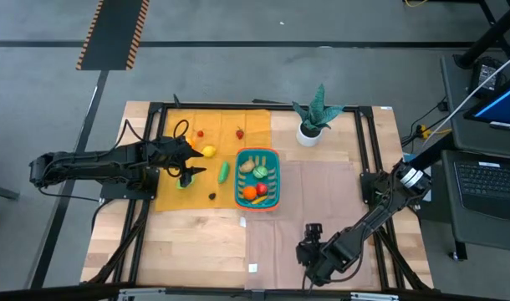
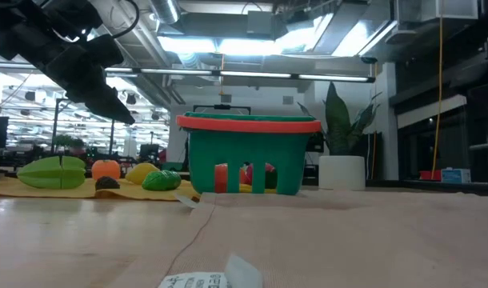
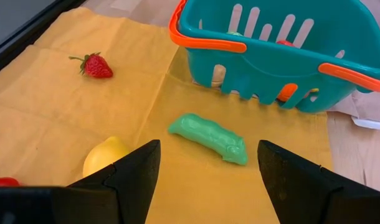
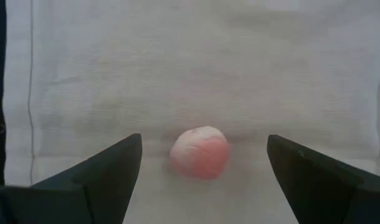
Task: Pick and placing Produce into tupperware
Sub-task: Put the apricot into the basket
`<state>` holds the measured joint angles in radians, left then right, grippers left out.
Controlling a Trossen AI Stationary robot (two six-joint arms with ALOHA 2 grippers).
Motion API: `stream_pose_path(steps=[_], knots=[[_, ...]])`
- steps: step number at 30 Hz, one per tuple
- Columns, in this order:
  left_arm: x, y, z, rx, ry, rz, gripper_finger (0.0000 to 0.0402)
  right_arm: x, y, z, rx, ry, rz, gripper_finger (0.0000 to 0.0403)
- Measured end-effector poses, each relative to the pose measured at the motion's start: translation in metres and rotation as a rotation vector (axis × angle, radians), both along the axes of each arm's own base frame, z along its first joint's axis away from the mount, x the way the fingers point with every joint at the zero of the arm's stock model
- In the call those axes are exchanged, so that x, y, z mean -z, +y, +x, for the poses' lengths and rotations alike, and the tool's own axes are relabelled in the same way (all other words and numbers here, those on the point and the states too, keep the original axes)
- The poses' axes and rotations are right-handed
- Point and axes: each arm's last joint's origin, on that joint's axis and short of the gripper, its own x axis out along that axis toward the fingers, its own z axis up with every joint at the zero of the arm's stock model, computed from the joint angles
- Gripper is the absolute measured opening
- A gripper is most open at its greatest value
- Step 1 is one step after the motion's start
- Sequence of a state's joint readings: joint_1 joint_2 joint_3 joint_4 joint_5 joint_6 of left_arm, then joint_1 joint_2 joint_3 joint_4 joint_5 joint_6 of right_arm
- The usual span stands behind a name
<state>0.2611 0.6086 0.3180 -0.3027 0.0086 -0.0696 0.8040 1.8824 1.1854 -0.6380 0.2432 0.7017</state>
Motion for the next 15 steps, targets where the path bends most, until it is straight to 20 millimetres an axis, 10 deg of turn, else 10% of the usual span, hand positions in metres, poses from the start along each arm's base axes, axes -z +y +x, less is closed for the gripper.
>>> stream_pose_path(steps=[15], knots=[[0.0002, 0.0000, -0.0001, 0.000, 0.002, -0.001, 0.0261, 0.0007, -0.0021, -0.0008, 0.039, 0.018, 0.001, 0.0346]])
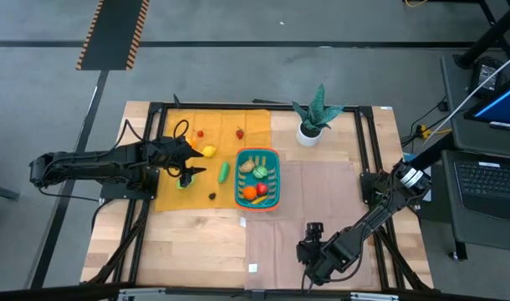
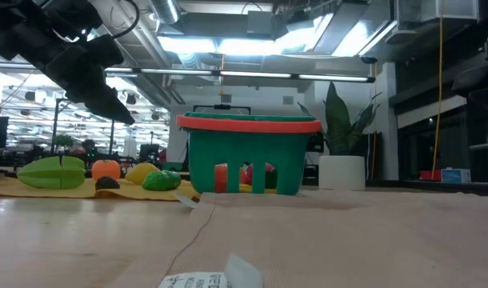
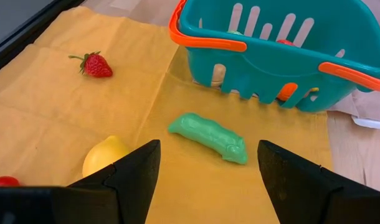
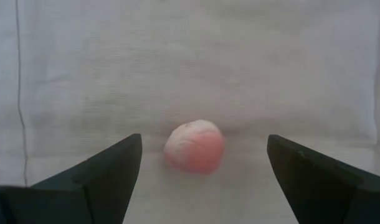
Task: Pick and placing Produce into tupperware
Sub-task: Put the apricot into the basket
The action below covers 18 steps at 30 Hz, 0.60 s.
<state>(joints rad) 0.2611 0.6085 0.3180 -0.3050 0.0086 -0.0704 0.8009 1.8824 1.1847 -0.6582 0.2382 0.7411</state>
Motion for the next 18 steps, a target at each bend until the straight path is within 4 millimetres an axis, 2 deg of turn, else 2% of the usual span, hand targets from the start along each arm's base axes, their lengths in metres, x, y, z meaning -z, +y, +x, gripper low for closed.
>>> stream_pose_path(steps=[6, 18], knots=[[0.0000, 0.0000, 0.0000, 0.001, 0.000, 0.001, 0.0261, 0.0000, 0.0002, 0.0000, 0.014, 0.002, 0.008, 0.0336], [0.0001, 0.0000, 0.0000, 0.001, 0.001, 0.001, 0.0261, 0.0020, 0.0005, 0.0003, 0.012, 0.004, 0.007, 0.0252]])
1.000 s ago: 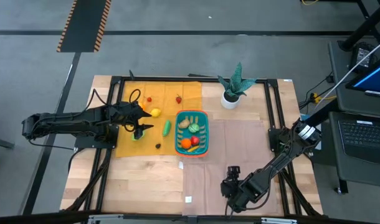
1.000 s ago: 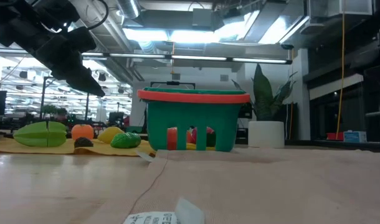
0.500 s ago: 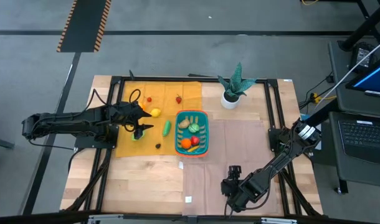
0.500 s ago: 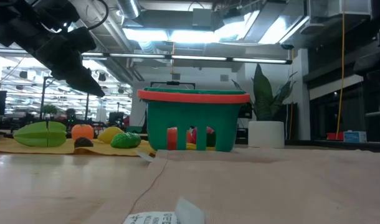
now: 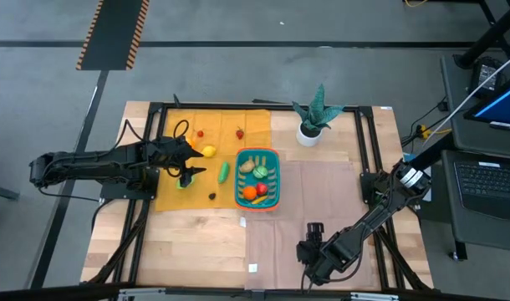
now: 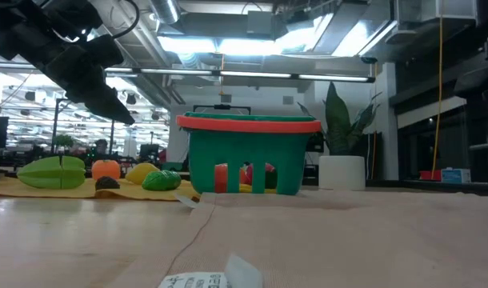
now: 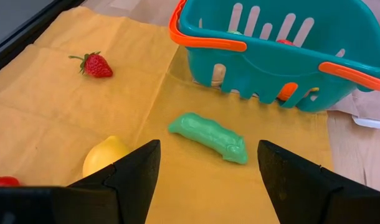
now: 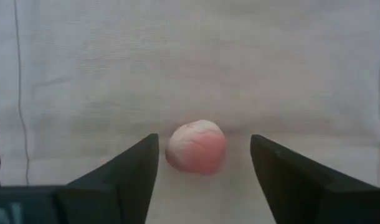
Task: Pick and placing Produce into tupperware
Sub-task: Put the apricot into the basket
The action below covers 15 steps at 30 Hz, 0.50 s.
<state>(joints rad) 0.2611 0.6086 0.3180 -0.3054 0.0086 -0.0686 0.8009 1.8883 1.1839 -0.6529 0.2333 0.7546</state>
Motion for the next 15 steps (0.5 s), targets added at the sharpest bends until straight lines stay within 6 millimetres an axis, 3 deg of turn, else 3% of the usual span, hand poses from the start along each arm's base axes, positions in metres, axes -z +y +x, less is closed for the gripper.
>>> stream_pose_path(steps=[6, 15], knots=[[0.000, 0.000, 0.000, 0.000, 0.000, 0.000, 0.0261, 0.012, 0.002, 0.001, -0.002, 0.022, -0.018, 0.0228], [0.000, 0.000, 0.000, 0.000, 0.000, 0.000, 0.0261, 0.011, 0.001, 0.001, -0.003, 0.031, -0.013, 0.0215]])
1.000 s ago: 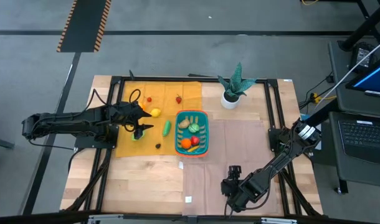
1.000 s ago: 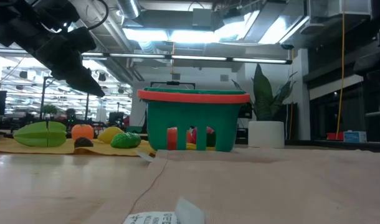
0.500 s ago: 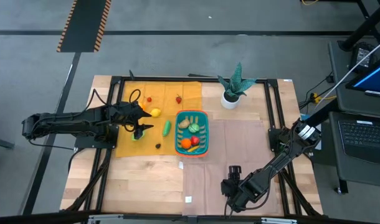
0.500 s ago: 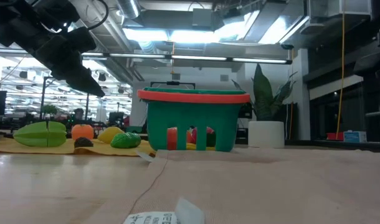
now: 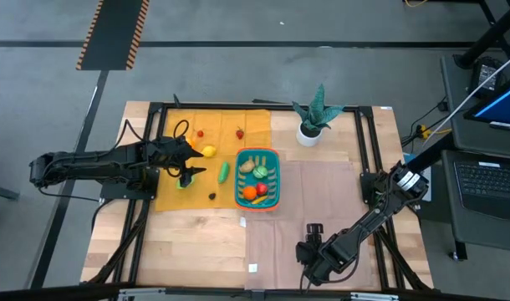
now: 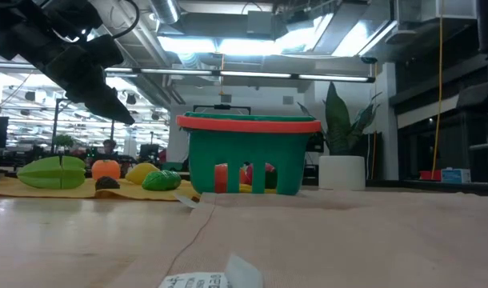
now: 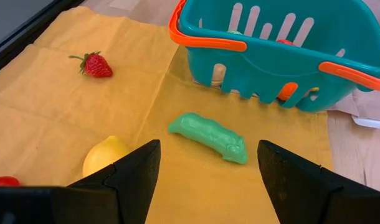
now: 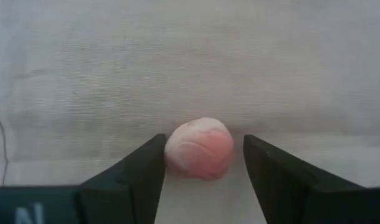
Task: Pick and placing Produce into tupperware
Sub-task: Put the apricot into the basket
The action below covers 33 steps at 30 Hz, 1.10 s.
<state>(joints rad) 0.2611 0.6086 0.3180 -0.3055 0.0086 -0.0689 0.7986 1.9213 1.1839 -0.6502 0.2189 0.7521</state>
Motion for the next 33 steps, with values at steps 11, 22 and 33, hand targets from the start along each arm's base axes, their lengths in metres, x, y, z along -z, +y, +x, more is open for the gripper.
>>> stream_pose_path(steps=[11, 22, 33], knots=[[0.0000, 0.0000, 0.0000, 0.000, 0.000, 0.000, 0.0261, -0.0013, -0.0011, 0.0010, -0.003, 0.019, 0.024, 0.0214], [0.0000, 0.0000, 0.0000, -0.001, -0.001, -0.002, 0.0261, -0.0087, -0.0012, 0.0061, -0.016, 0.020, 0.024, 0.0214], [-0.0001, 0.0000, 0.0000, -0.002, -0.001, -0.002, 0.0261, -0.0092, -0.0017, 0.0057, -0.026, 0.025, 0.016, 0.0214]])
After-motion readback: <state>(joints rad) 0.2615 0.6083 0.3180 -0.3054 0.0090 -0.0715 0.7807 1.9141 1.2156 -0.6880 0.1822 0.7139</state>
